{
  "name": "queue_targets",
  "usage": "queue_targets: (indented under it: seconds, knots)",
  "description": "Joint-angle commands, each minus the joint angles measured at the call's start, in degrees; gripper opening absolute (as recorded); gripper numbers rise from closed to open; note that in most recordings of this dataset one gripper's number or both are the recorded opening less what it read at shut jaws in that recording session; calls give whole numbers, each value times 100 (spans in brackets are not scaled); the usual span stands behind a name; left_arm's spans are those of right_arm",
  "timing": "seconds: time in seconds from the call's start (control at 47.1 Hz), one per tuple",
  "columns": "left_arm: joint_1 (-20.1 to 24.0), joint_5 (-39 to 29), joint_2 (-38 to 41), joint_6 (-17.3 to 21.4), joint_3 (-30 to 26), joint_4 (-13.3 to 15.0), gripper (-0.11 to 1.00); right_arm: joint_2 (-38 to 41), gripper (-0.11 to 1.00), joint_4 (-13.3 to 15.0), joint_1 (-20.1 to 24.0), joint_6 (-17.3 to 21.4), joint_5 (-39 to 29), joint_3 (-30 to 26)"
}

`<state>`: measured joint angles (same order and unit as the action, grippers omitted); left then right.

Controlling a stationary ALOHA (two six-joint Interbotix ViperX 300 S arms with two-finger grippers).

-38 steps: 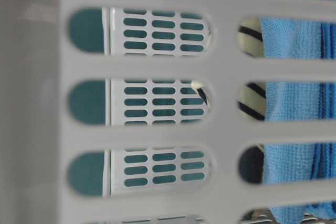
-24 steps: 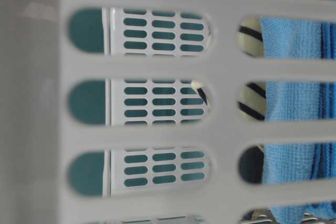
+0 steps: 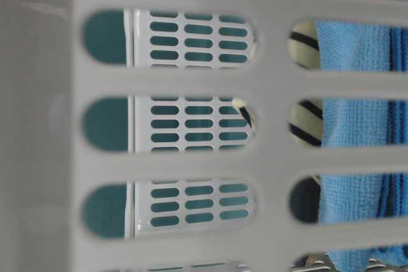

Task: Pick up the blue cloth from the shopping basket with the left arm.
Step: 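Move the left gripper into the basket down onto the blue cloth, then close the left gripper on the blue cloth's edge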

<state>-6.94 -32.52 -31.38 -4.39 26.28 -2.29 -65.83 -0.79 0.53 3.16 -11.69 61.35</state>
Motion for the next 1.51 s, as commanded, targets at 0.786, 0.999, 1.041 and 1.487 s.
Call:
queue_targets:
  seconds: [0.786, 0.999, 1.041, 1.487]
  knots:
    - [-193, -1793, 3489, -773, -2716, -26, 90, 141, 75, 18, -114, -88, 466, 70]
    - [-360, -1784, 3946, -782, -2628, -26, 87, 141, 75, 18, -114, -70, 606, 167]
    - [-378, -1775, 4017, -782, -2593, -26, 87, 149, 75, 18, -114, -70, 615, 176]
    - [-396, -1116, 4351, -765, -1969, -26, 87, 149, 75, 18, -141, -44, 589, 308]
